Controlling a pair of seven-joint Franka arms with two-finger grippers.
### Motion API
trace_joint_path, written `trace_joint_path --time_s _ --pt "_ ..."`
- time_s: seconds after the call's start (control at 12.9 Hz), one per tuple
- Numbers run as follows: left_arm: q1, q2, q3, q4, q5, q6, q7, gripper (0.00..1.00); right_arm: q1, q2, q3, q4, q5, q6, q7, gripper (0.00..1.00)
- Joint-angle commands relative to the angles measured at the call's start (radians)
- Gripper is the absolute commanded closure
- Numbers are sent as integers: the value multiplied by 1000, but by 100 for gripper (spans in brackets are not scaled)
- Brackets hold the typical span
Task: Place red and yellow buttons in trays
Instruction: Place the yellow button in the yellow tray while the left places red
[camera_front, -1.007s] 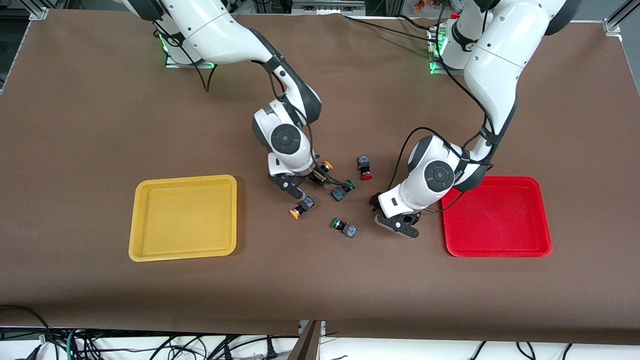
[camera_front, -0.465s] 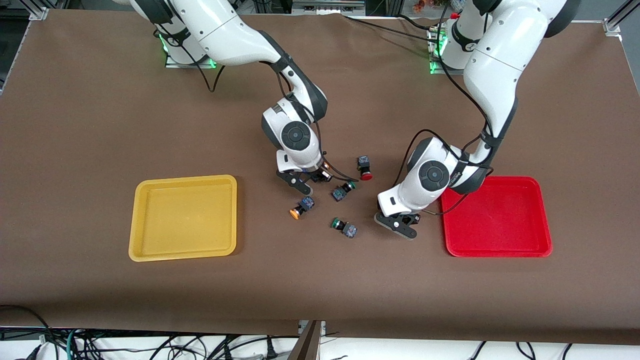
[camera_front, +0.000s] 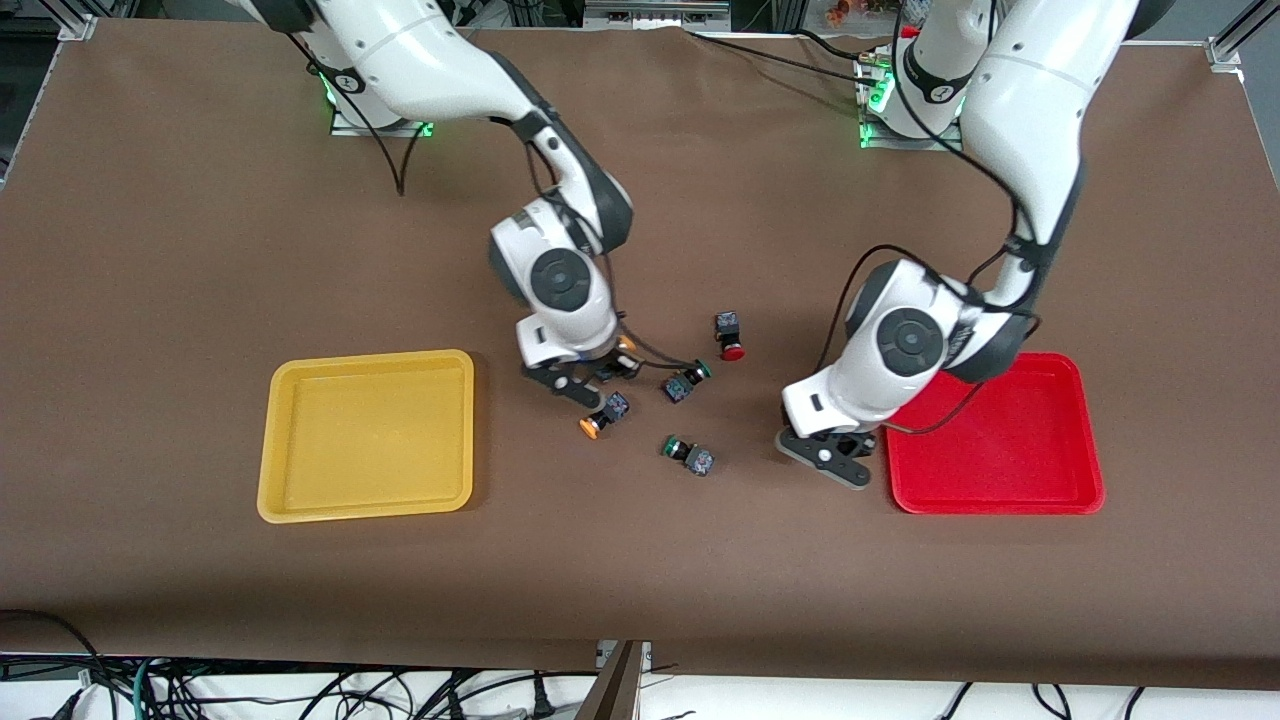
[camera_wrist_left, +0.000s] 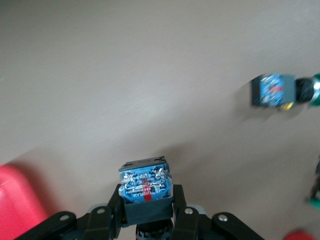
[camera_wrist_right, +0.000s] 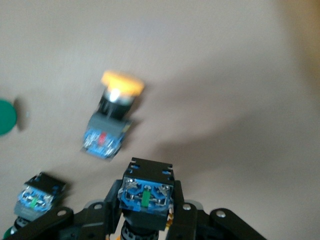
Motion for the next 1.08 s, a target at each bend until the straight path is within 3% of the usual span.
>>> trace_joint_path --time_s 0.0,0.23,0.46,0.54,0.62,0.7,0.77,1.01 --pt "100 -52 3 -20 21 -131 161 84 -156 -89 13 -27 0 -119 -281 100" --pt "223 -20 1 -34 21 -162 391 84 -322 -78 -19 -33 -17 -125 -531 100" --pt "263 49 1 -36 21 -152 458 82 -474 -31 -19 -37 -17 -150 -791 100" --pt "271 68 1 -37 21 -150 461 76 -518 -3 -19 -37 -16 -136 -855 100" --pt "275 74 1 -39 16 -150 461 60 -543 17 -19 -37 -16 -121 -918 100" --pt "274 69 1 -37 16 -156 461 34 -555 32 -19 -37 -11 -115 -951 100" --pt "275 62 -3 -37 16 -161 464 0 -564 43 -19 -39 -15 -109 -966 100" --pt "272 -10 -58 -33 8 -251 452 0 -586 72 -19 -44 -16 -66 -1032 100"
